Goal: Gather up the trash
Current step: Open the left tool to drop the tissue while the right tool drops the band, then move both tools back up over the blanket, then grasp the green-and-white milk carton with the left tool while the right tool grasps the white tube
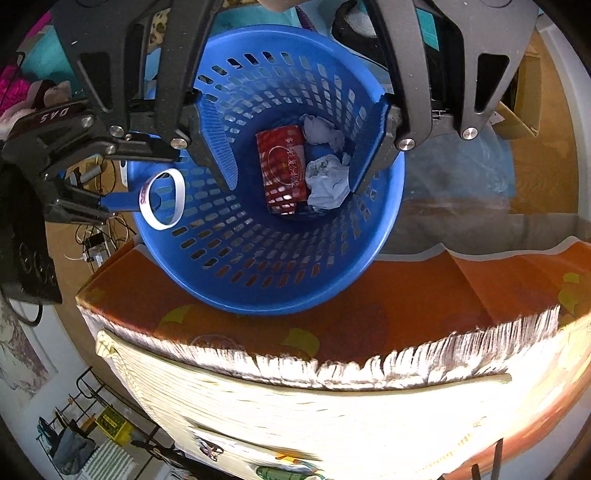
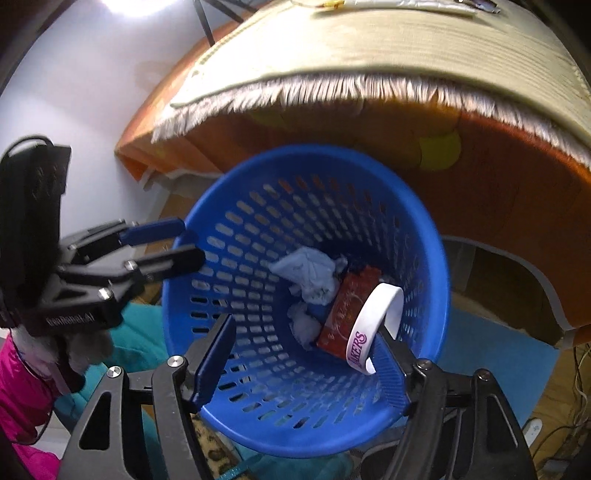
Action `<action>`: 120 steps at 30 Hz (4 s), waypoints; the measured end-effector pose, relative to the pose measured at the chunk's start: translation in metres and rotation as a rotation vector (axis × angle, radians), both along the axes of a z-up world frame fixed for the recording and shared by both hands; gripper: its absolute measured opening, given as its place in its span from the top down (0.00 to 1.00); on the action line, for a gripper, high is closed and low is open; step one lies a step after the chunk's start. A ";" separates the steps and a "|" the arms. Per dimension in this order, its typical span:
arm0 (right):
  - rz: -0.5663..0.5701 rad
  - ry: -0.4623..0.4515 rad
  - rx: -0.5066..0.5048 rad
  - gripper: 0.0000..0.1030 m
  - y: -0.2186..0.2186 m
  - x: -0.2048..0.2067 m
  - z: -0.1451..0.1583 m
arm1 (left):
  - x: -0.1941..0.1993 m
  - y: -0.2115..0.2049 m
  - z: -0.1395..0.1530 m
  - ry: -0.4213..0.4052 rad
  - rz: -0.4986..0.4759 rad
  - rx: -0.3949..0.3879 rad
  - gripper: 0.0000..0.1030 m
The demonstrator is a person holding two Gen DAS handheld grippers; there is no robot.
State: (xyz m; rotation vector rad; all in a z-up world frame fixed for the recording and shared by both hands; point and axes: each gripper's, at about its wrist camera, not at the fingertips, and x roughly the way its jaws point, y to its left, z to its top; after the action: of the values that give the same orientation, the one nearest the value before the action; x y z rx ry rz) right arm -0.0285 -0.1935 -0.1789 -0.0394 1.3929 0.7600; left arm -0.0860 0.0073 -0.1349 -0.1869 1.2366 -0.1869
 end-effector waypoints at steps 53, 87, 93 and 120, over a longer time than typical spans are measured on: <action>-0.010 -0.532 -0.025 0.15 -0.012 0.105 0.114 | 0.157 0.018 0.108 -0.202 -0.040 0.044 0.37; 0.093 -0.159 0.129 0.25 0.043 0.271 0.064 | 0.415 0.024 0.085 -0.154 -0.055 0.035 0.37; 0.105 -0.325 -0.072 0.60 0.058 0.253 0.062 | 0.434 0.009 0.067 -0.112 -0.081 0.084 0.37; -0.099 -0.240 -0.121 0.46 -0.017 0.247 0.061 | 0.385 -0.086 0.037 -0.112 -0.322 0.398 0.20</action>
State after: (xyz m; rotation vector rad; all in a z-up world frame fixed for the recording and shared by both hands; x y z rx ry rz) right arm 0.2190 -0.2107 -0.1178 -0.1501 1.2016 0.5678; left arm 0.2986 -0.0786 -0.0975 0.3648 1.1616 -0.2217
